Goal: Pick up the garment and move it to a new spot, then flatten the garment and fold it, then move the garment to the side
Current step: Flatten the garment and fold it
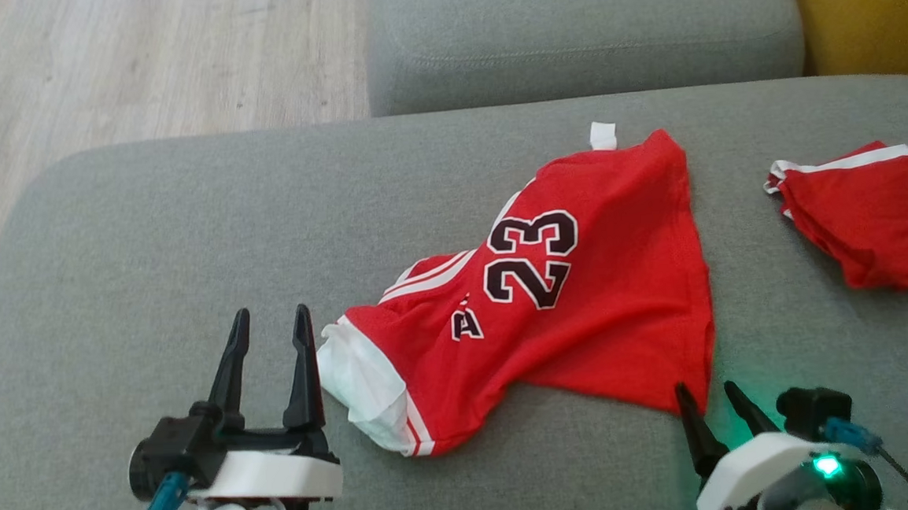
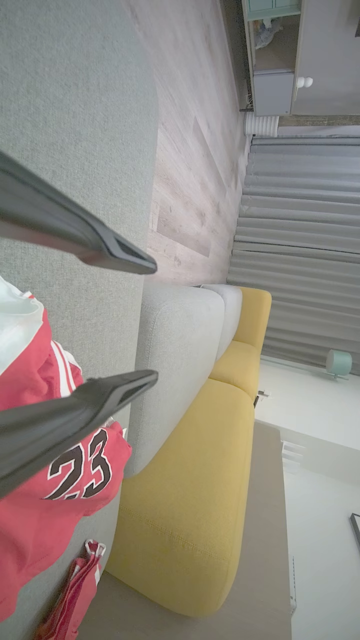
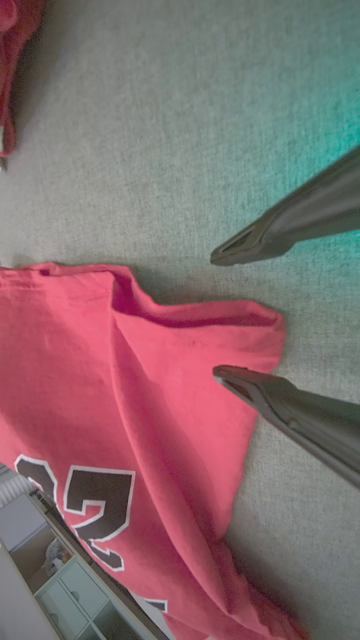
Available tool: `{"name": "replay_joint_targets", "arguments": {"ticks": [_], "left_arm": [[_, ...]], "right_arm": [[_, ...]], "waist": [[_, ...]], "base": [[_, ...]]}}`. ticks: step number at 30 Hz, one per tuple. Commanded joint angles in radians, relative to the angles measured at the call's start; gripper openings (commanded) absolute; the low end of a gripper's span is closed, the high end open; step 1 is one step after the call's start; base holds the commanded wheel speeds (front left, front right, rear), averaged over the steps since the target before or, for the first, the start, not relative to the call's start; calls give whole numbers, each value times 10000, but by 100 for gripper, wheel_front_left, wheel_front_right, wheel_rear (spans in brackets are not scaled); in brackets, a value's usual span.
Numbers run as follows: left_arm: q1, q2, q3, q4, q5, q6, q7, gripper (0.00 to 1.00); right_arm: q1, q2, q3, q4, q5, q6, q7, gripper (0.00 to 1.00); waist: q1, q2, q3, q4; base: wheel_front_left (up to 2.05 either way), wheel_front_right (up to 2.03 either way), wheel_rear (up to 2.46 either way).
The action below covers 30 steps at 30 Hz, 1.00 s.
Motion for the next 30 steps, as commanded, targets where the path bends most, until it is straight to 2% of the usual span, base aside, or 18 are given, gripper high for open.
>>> {"name": "replay_joint_targets", "arguments": {"ticks": [1,7,8,9,13,18,19,24,28,29,30], "left_arm": [[-500,31,295,-311,78,-41,-47,100],[-627,31,290,-330,81,-32,-47,100],[-635,31,297,-329,85,-29,-47,100],[-643,31,301,-328,89,-26,-47,100],[-673,31,326,-313,112,-21,-47,100],[-699,31,386,-302,132,-18,-47,100],[-699,31,386,-302,132,-18,-47,100],[-642,31,468,-330,119,-12,-47,100],[-666,31,410,-344,67,-1,-47,100],[-674,31,398,-346,55,6,-47,100],[-683,31,387,-347,47,12,-47,100]], "right_arm": [[-593,-23,307,-165,62,-9,-64,100],[-1199,-23,672,454,304,-9,-187,100],[-1299,-23,734,559,316,-9,-203,41],[-1408,-23,726,671,229,-9,-258,0],[-1837,-23,-9,1133,-568,-9,-601,0],[-2180,-33,-1830,1450,-1954,-9,-788,0],[-2180,-33,-1830,1450,-1954,-9,-788,0],[-2218,-49,-3807,1167,-3165,-9,-687,0],[-2080,-34,-4445,868,-3741,-9,-404,0],[-2037,-31,-4484,776,-3862,-9,-389,22],[-2020,-29,-4472,693,-3849,-9,-442,100]], "waist": [[0,-1,92,60],[0,-1,335,149],[0,-1,360,146],[0,-1,382,142],[0,-1,412,103],[0,-1,347,42],[0,-1,347,42],[0,-1,270,-57],[0,-1,272,-68],[0,-1,274,-68],[0,-1,280,-65]], "base": [[0,0,0],[0,0,0],[0,0,0],[0,0,0],[0,0,0],[0,0,0],[0,0,0],[0,0,0],[0,0,0],[0,0,0],[0,0,0]]}}
